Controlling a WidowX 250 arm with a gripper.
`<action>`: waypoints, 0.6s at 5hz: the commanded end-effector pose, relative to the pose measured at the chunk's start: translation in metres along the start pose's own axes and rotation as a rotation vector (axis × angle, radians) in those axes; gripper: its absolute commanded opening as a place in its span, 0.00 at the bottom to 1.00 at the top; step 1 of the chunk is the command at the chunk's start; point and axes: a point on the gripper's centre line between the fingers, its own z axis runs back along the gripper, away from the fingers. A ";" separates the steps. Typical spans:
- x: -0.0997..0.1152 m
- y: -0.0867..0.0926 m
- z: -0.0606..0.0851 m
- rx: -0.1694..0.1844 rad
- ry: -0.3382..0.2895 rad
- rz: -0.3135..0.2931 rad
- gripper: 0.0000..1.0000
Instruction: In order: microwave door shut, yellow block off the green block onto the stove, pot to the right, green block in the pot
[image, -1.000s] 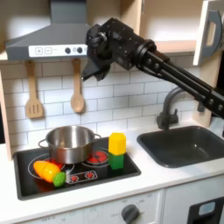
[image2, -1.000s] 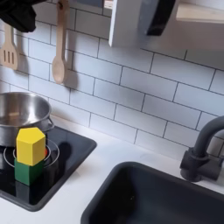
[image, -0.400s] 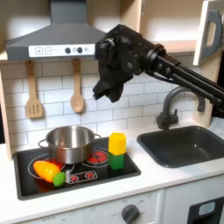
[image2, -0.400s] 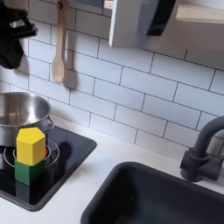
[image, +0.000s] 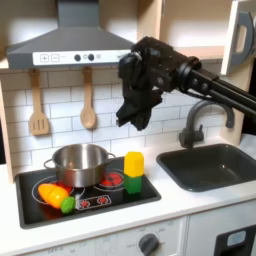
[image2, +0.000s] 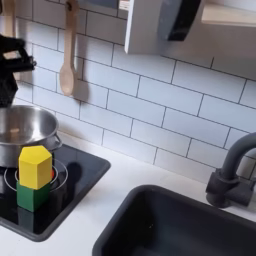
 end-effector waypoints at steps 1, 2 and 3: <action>-0.021 -0.007 -0.004 0.023 0.051 -0.061 0.00; -0.029 -0.011 -0.007 0.012 0.069 -0.091 0.00; -0.039 -0.013 -0.008 0.019 0.095 -0.127 0.00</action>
